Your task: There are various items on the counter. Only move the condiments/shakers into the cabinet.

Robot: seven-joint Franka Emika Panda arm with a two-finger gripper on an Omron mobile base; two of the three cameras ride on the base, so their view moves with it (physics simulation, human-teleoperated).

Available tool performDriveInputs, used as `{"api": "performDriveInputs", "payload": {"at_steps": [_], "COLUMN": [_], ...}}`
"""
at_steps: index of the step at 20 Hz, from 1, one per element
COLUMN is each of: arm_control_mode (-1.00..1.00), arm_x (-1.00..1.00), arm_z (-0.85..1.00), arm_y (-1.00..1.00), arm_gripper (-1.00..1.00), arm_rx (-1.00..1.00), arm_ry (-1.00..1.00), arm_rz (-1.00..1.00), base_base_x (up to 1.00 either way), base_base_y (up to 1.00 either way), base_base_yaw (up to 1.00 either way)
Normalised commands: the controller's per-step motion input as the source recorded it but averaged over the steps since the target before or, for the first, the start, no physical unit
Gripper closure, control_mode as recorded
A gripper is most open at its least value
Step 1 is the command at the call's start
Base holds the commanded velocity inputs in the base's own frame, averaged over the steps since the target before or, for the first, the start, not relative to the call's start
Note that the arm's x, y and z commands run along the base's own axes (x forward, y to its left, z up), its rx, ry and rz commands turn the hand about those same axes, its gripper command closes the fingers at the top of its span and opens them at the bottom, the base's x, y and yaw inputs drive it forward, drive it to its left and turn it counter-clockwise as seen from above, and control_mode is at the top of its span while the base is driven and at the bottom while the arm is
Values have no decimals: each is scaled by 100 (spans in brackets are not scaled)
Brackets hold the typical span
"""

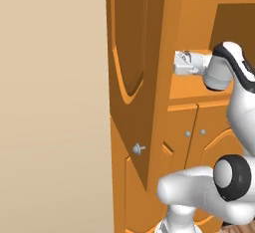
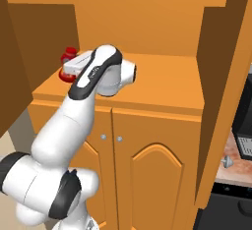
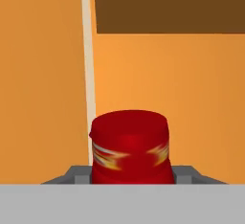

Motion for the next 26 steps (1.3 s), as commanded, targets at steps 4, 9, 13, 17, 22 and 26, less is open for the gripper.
{"api": "performDriveInputs", "payload": {"at_steps": [4, 9, 13, 17, 22, 26], "arm_control_mode": [-100, -100, -100, -100, -100, -100], "arm_x": [58, 52, 44, 43, 41, 34], "arm_z": [-23, -27, -28, -27, -35, -34], "arm_y": [41, 21, 9, 12, 17, 13], "arm_gripper": [100, 100, 100, 100, 100, 100], "arm_rx": [-7, -5, -7, -7, -8, -8], "arm_ry": [-2, -14, -14, -2, 0, 0], "arm_rz": [4, 2, 0, 0, 0, 0], "base_base_x": [0, 0, 0, 0, 0, 0], "base_base_y": [0, 0, 0, 0, 0, 0], "base_base_yaw": [0, 0, 0, 0, 0, 0]}}
